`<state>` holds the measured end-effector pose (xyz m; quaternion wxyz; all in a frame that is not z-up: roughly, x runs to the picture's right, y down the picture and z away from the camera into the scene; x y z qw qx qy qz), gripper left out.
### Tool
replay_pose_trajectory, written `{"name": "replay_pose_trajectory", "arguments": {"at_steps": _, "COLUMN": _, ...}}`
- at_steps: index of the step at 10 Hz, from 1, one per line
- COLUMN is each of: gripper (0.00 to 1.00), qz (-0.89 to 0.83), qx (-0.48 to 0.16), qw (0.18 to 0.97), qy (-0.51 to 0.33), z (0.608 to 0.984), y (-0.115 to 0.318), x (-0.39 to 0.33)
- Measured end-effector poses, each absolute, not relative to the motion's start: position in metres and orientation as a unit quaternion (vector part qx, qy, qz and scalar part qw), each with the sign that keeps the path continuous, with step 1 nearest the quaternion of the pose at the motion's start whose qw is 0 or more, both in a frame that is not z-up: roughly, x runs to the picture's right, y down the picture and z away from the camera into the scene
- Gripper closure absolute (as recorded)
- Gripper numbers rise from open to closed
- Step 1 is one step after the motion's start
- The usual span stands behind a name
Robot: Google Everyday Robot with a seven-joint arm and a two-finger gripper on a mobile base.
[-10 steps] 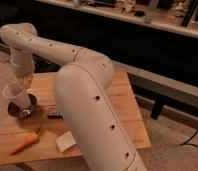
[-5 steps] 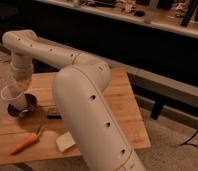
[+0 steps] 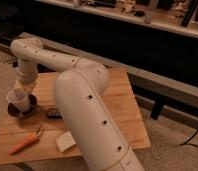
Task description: Place the ceramic cup in the ceramic bowl
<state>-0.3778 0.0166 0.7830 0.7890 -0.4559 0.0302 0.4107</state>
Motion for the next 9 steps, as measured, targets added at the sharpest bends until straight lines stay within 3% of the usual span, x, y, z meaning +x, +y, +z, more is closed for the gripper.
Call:
{"name": "replay_pose_trajectory", "arguments": {"at_steps": 1, "gripper": 0.97, "qz": 0.410, "qx": -0.456, "qw": 0.789, "qy": 0.032, "z": 0.7856, "y": 0.0176, "x": -0.3771}}
{"name": "replay_pose_trajectory", "arguments": {"at_steps": 8, "gripper": 0.29, "qz": 0.410, "qx": -0.459, "qw": 0.787, "qy": 0.039, "z": 0.7932, "y": 0.0184, "x": -0.3702}}
{"name": "replay_pose_trajectory", "arguments": {"at_steps": 9, "gripper": 0.25, "qz": 0.409, "qx": -0.460, "qw": 0.787, "qy": 0.039, "z": 0.7928, "y": 0.0192, "x": -0.3707}}
